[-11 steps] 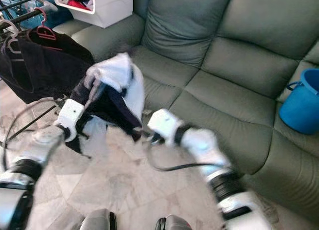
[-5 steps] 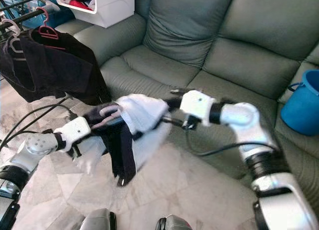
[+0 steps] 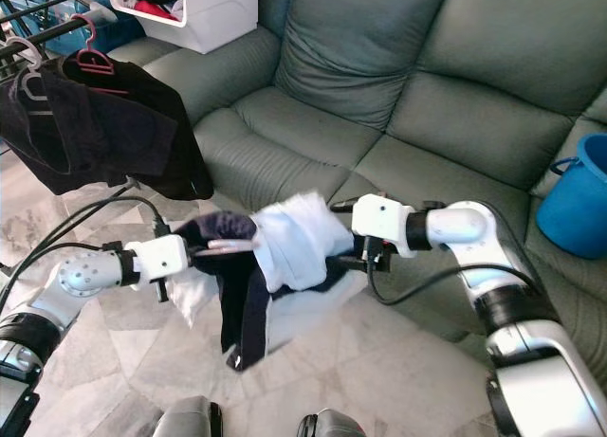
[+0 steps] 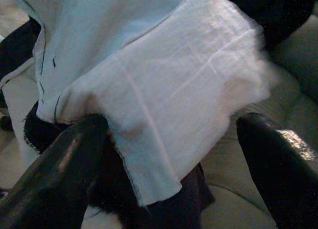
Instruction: Hang hanger
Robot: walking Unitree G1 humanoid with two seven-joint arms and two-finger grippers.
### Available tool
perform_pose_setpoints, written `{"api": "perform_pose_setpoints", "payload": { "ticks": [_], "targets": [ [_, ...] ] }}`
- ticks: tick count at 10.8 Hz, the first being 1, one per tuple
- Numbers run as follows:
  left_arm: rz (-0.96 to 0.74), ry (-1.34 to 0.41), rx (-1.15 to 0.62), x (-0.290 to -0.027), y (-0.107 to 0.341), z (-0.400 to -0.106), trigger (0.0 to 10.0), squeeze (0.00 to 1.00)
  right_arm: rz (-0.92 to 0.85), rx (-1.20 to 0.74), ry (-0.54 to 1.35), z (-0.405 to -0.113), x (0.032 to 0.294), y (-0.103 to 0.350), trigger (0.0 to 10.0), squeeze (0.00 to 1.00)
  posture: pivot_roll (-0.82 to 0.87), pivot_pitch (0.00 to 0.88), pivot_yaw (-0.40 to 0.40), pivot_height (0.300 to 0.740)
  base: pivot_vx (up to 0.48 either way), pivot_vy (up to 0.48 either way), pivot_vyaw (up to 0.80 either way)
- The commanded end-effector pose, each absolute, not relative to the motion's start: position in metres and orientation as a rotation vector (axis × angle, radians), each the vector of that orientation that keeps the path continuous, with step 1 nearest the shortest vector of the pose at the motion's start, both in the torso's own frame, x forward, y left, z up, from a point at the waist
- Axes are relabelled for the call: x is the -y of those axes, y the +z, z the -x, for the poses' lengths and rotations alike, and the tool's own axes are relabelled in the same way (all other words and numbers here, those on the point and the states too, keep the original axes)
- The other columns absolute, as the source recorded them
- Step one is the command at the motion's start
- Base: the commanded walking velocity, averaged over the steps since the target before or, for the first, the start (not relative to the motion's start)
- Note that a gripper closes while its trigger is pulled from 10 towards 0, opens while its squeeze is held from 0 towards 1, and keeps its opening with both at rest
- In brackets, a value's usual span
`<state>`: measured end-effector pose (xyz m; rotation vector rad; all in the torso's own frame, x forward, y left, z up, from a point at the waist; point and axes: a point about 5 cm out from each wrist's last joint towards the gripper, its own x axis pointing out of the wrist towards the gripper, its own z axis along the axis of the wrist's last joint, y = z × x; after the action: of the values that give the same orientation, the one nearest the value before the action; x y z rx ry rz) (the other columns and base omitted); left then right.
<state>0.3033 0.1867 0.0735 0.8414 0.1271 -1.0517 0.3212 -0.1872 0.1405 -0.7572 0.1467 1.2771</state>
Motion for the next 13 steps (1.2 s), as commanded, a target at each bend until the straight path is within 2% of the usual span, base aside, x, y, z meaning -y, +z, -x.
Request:
{"api": "perform_pose_setpoints", "payload": {
  "ticks": [1,2,3,4,5,6,7,9,11,13],
  "targets": [
    [-0.86,-1.102,-0.073,-0.177,0.077,-0.302,0.0,0.0,0.78,-0.146,1.321,-0.323,0.181,0.141,10.0,1.0,-0.07,0.0,-0.026,0.74,0.0,0.0,0.0],
    [-0.863,-1.119,-0.067,-0.174,0.076,-0.301,0.0,0.0,0.786,-0.159,1.358,-0.323,0.174,0.137,10.0,0.76,-0.07,0.0,-0.027,0.74,0.0,0.0,0.0],
    [-0.867,-1.13,-0.062,-0.171,0.075,-0.301,0.0,0.0,0.769,-0.176,1.388,-0.324,0.167,0.133,10.0,0.29,-0.07,0.0,-0.03,0.74,0.0,0.0,0.0],
    [-0.87,-1.137,-0.064,-0.168,0.074,-0.301,0.0,0.0,0.751,-0.194,1.433,-0.324,0.156,0.126,10.0,0.0,-0.06,0.0,-0.033,0.74,0.0,0.0,0.0],
    [-0.875,-1.148,-0.078,-0.168,0.072,-0.3,0.0,0.0,0.748,-0.206,1.474,-0.323,0.149,0.121,10.0,0.0,-0.06,0.0,-0.034,0.74,0.0,0.0,0.0],
    [-0.87,-1.154,-0.103,-0.169,0.07,-0.299,0.0,0.0,0.827,-0.241,1.513,-0.321,0.146,0.115,10.0,0.0,-0.06,0.0,-0.036,0.74,0.0,0.0,0.0],
    [-0.875,-1.164,-0.128,-0.17,0.067,-0.297,0.0,0.0,0.91,-0.264,1.515,-0.322,0.15,0.115,10.0,0.0,-0.06,0.0,-0.037,0.74,0.0,0.0,0.0],
    [-0.887,-1.158,-0.182,-0.177,0.061,-0.296,0.0,0.0,0.939,-0.297,1.452,-0.33,0.167,0.13,10.0,0.0,-0.06,0.0,-0.039,0.74,0.0,0.0,0.0],
    [-0.89,-1.096,-0.233,-0.19,0.061,-0.3,0.0,0.0,0.85,-0.147,1.341,-0.34,0.178,0.167,10.0,0.0,-0.07,0.0,-0.032,0.74,0.0,0.0,0.0],
    [-0.889,-1.09,-0.247,-0.191,0.061,-0.302,0.0,0.0,0.827,-0.038,1.279,-0.346,0.178,0.188,10.0,0.0,-0.08,0.0,-0.026,0.74,0.0,0.0,0.0]
  ]
}}
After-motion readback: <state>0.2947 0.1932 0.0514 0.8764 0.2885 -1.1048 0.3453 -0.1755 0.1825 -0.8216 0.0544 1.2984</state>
